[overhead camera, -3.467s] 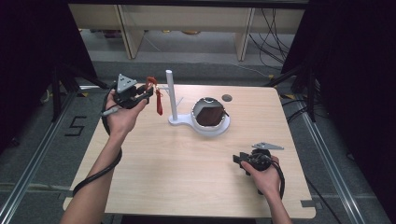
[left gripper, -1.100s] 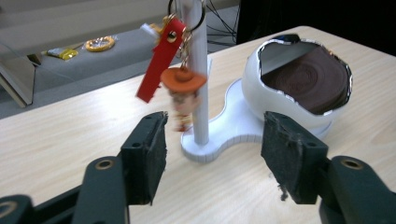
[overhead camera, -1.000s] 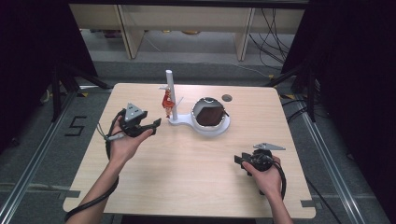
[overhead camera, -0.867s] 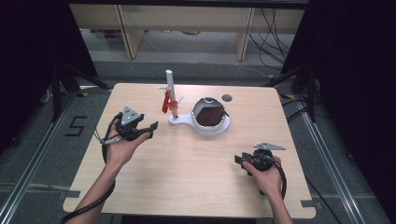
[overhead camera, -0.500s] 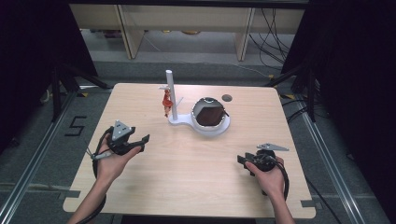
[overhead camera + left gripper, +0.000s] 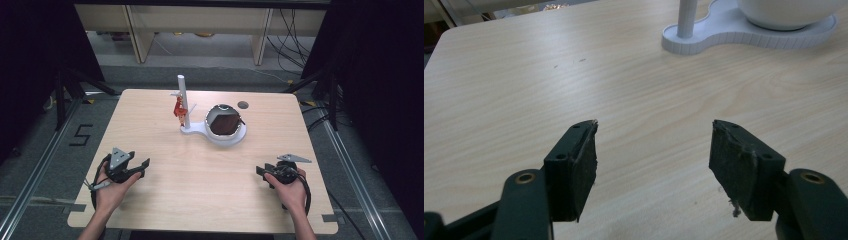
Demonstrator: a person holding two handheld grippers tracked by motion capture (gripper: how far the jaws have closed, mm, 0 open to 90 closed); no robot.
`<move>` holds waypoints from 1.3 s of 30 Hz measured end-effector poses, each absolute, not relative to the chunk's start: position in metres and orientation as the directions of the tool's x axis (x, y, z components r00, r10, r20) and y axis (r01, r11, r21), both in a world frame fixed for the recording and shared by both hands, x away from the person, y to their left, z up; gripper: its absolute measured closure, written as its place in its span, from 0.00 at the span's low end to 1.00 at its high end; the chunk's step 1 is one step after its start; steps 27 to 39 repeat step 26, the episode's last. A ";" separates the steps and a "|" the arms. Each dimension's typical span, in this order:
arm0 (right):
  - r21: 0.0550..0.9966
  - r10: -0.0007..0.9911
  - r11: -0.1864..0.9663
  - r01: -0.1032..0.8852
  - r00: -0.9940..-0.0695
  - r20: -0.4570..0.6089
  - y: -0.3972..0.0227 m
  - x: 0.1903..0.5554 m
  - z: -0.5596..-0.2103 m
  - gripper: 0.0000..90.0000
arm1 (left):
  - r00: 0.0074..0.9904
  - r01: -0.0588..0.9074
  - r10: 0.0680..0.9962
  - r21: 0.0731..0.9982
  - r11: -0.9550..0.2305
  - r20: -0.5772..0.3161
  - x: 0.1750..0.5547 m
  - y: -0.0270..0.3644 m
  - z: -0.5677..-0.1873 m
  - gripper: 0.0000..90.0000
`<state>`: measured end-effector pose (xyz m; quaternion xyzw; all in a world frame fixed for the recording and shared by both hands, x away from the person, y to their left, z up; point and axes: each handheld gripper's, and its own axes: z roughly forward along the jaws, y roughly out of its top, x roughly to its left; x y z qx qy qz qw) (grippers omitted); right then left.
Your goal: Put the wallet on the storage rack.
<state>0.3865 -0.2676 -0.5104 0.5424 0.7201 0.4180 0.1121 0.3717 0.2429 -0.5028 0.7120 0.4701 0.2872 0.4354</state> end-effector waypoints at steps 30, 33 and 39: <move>0.784 0.890 0.026 0.620 -0.372 0.265 -0.277 0.383 -0.515 0.58 | 0.313 0.376 0.950 0.920 -0.106 -0.018 0.357 0.264 -0.523 0.39; 0.784 0.890 0.026 0.620 -0.372 0.265 -0.277 0.383 -0.515 0.58 | 0.313 0.376 0.950 0.920 -0.106 -0.018 0.357 0.264 -0.523 0.39; 0.784 0.890 0.026 0.620 -0.372 0.265 -0.277 0.383 -0.515 0.58 | 0.313 0.376 0.950 0.920 -0.106 -0.018 0.357 0.264 -0.523 0.39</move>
